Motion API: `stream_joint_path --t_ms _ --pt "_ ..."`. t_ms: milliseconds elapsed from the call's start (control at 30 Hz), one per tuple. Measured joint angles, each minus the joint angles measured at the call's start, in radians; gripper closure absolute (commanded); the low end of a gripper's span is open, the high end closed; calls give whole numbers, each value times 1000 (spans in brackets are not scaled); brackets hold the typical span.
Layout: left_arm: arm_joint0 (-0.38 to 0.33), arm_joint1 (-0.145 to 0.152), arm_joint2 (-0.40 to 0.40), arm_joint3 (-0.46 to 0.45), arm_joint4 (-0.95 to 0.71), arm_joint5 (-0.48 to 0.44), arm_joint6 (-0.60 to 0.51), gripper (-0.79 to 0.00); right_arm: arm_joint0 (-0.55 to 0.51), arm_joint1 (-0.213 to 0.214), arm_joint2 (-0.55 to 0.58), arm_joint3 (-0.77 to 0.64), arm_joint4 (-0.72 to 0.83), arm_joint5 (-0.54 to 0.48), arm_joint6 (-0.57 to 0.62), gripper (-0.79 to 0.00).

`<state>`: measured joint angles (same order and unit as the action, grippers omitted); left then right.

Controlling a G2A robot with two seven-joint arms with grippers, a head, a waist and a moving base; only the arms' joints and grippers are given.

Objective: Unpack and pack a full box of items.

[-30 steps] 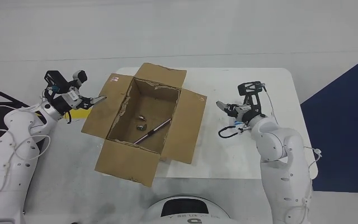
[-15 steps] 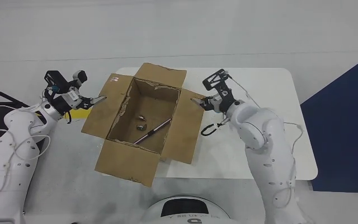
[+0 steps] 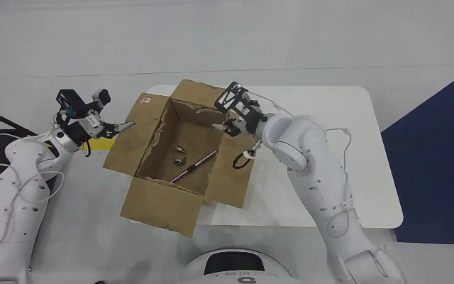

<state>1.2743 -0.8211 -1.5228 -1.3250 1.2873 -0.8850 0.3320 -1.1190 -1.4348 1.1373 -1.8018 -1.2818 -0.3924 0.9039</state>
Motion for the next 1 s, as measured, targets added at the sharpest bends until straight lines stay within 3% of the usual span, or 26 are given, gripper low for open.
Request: stream_joint_path --t_ms 433,633,867,1000 --pt "0 0 0 0 0 0 0 -785 5 0 -18 21 4 -21 9 -785" --pt "0 0 0 0 0 0 0 -785 169 -26 -167 225 133 -168 58 -785" --pt "0 0 0 0 0 0 0 -785 367 -92 -372 523 253 -198 81 -785" --pt "0 0 0 0 0 0 0 -785 414 -113 -428 589 272 -198 78 -785"
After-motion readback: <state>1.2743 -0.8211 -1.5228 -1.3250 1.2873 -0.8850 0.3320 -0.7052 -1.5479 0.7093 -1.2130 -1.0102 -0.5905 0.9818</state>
